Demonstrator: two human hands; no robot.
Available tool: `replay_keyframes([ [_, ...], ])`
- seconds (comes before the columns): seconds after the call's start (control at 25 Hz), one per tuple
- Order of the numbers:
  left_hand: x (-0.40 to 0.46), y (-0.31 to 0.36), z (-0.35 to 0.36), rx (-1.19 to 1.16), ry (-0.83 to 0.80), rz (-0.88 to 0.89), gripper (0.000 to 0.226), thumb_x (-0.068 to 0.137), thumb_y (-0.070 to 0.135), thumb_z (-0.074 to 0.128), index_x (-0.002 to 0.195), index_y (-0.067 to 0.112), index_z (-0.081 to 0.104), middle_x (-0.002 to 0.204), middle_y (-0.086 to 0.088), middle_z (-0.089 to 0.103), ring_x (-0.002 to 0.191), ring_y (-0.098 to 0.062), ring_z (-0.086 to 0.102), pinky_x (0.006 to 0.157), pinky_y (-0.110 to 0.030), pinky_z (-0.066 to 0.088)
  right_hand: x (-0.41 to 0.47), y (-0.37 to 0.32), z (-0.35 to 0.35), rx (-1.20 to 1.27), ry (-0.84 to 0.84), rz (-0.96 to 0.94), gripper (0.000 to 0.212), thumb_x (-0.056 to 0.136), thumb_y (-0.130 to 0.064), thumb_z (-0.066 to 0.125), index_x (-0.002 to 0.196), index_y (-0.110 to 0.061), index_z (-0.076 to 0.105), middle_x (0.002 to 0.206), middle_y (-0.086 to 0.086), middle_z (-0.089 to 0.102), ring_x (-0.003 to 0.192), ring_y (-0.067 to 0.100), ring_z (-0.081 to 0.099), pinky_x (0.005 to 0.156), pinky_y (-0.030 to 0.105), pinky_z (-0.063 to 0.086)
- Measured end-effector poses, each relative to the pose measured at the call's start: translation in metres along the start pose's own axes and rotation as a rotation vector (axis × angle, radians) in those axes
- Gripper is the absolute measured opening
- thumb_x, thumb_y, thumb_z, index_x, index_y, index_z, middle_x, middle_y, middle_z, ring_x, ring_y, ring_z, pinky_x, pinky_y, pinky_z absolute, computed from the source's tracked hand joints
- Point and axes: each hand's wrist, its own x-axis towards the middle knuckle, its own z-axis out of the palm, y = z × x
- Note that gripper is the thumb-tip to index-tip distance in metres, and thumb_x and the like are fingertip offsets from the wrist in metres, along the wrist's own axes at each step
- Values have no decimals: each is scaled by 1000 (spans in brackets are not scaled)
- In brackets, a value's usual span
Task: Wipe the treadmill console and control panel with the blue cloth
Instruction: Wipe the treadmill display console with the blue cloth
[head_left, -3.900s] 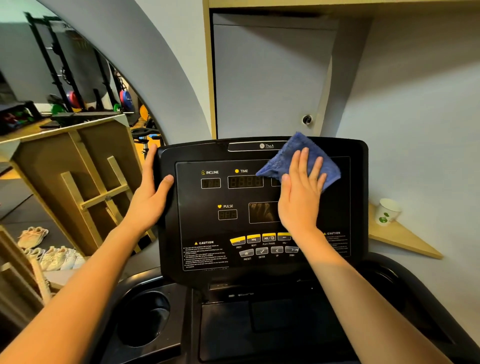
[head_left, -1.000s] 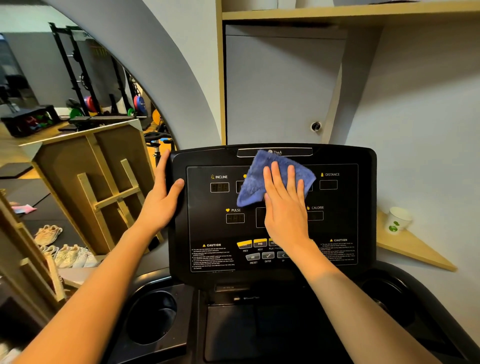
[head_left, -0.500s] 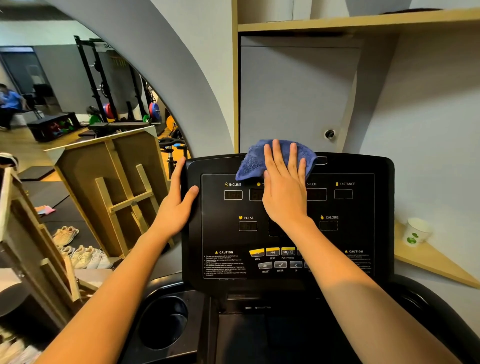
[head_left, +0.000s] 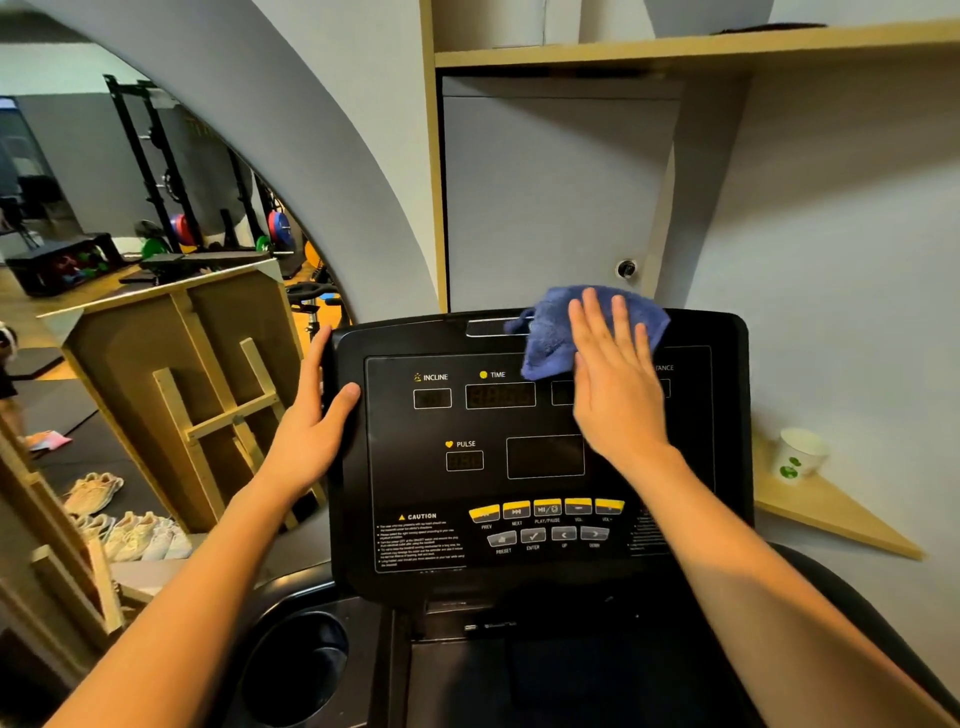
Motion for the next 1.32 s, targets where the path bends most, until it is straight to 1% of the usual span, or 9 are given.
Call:
replay_keyframes([
  [0.28,5,-11,-1,-15,1,-8,68,98,37,46,146,61,4,157,9,26,132,-27,46,102,-52,45,-24,109,-27,-5,1,183,61,100,-18,27,160,-14,14,167,3,9,154,28,0,122,55,10],
  [0.4,5,-11,-2,-21,-1,-16,68,98,37,46,146,62,4,154,9,29,128,-30,49,101,-57,45,-26,116,-29,33,-3,242,63,103,-9,34,160,-13,8,168,4,3,154,30,-4,123,55,8],
  [0.52,6,-12,-3,-12,-1,-33,68,99,35,46,145,64,4,153,6,33,121,-31,55,97,-58,47,-23,106,-24,55,38,284,62,102,-10,31,160,-11,9,168,7,5,153,34,-3,123,54,5],
  [0.68,7,-10,-2,8,-2,-13,69,101,29,45,148,58,3,157,8,26,123,-20,50,100,-47,46,-16,86,-15,25,83,399,61,100,-19,26,159,-9,14,167,9,9,152,40,3,122,56,9],
  [0.76,7,-9,-2,15,-3,-9,69,102,28,45,150,54,2,160,8,22,121,-14,48,99,-41,45,-13,68,-8,24,102,405,58,103,-15,31,159,-10,14,167,8,9,152,40,2,122,57,7],
  [0.92,7,-9,-5,0,-23,-16,64,103,31,40,149,55,3,162,7,18,120,-13,50,101,-41,44,-4,12,5,71,102,400,60,105,-14,36,159,-12,12,167,6,6,152,39,-2,122,56,2],
  [1.04,10,-10,-7,-95,-45,-44,56,105,35,35,150,54,8,161,10,16,115,-2,50,96,-28,42,2,-32,17,89,93,395,60,105,-17,36,160,-14,11,168,5,5,152,39,-2,122,56,2],
  [1.2,9,-10,-12,-152,-85,-21,58,98,47,32,151,51,9,158,12,20,106,26,47,88,-14,43,8,-90,31,100,62,314,60,102,-30,20,159,-13,12,167,6,7,152,39,0,122,56,4],
  [1.32,5,-3,-12,-169,-109,-25,67,90,67,30,151,51,7,147,25,26,98,31,47,76,-4,46,12,-127,39,75,13,230,63,101,-33,18,159,-13,10,167,8,7,152,39,-1,122,57,6],
])
